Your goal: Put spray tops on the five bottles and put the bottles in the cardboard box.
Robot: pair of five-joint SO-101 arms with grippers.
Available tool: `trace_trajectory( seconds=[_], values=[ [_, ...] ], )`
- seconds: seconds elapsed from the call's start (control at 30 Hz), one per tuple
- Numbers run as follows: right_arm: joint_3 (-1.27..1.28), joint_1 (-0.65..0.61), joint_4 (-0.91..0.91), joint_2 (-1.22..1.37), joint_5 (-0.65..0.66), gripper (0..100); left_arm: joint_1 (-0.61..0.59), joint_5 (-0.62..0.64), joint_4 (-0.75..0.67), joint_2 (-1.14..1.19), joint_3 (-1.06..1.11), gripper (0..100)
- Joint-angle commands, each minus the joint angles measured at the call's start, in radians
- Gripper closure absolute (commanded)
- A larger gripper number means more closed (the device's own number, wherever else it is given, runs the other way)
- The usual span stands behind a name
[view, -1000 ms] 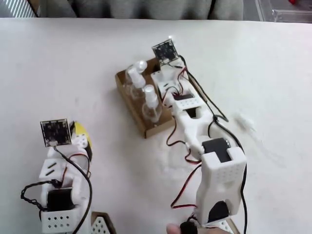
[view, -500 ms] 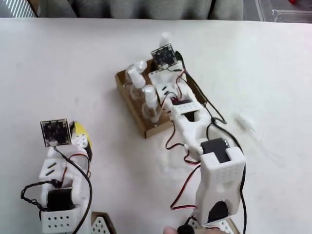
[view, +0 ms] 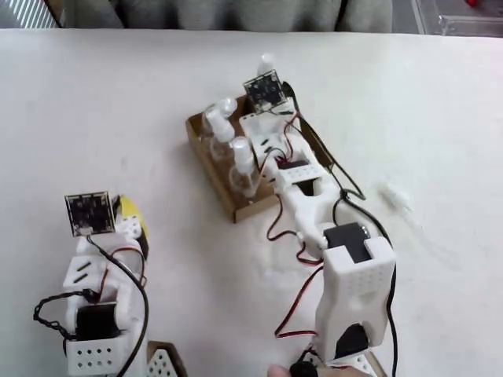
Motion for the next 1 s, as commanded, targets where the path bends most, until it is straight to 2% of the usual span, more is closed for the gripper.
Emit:
trace_trajectory(
  seconds=[0.0,0.33,0.6,0.97],
  values=[
    [-0.008,-0.005,-0.024,-0.068,0.009,75.5,-0.005,-0.003,-0.041,-0.007,-0.002,98],
    [-0.014,-0.005,-0.031,-0.068,0.009,75.5,-0.005,-0.003,-0.041,-0.007,-0.002,98],
    [0.029,-0.004,-0.166,-0.068,0.009,75.5,-0.005,-0.003,-0.041,-0.007,-0.002,98],
    [0.029,-0.004,-0.174,-0.068,0.009,75.5,-0.005,-0.003,-0.041,-0.007,-0.002,98]
  ],
)
